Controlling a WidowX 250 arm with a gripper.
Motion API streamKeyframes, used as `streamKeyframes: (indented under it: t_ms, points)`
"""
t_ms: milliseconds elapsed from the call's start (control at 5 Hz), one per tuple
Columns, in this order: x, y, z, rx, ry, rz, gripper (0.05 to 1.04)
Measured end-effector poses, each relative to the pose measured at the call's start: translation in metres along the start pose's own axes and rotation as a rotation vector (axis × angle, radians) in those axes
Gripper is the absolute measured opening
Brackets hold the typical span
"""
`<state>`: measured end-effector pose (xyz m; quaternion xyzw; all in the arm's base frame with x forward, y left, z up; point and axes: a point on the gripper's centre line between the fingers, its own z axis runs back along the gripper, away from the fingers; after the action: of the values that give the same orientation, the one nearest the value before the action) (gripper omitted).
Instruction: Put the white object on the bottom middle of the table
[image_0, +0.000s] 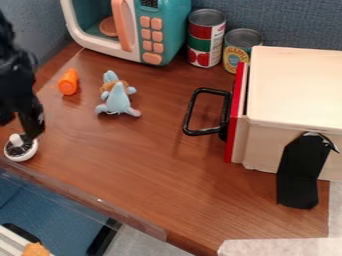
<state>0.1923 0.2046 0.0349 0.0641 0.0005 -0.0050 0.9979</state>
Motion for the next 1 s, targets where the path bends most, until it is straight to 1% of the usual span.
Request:
streamKeyframes:
  t_ms: [200, 400, 600, 800, 1000]
  points:
    - [-0.008, 0.000, -0.011, 0.060, -0.003, -0.001, 0.999]
    - [-0.007, 0.002, -0.021, 0.082, 0.022, 0.032, 0.948]
    - [-0.003, 0.006, -0.026, 0.078, 0.039, 0.049, 0.667]
    - [0.001, 0.008, -0.024, 0.077, 0.027, 0.042, 0.431]
    - [0.001, 0.004, -0.022, 0.058, 0.019, 0.030, 0.239]
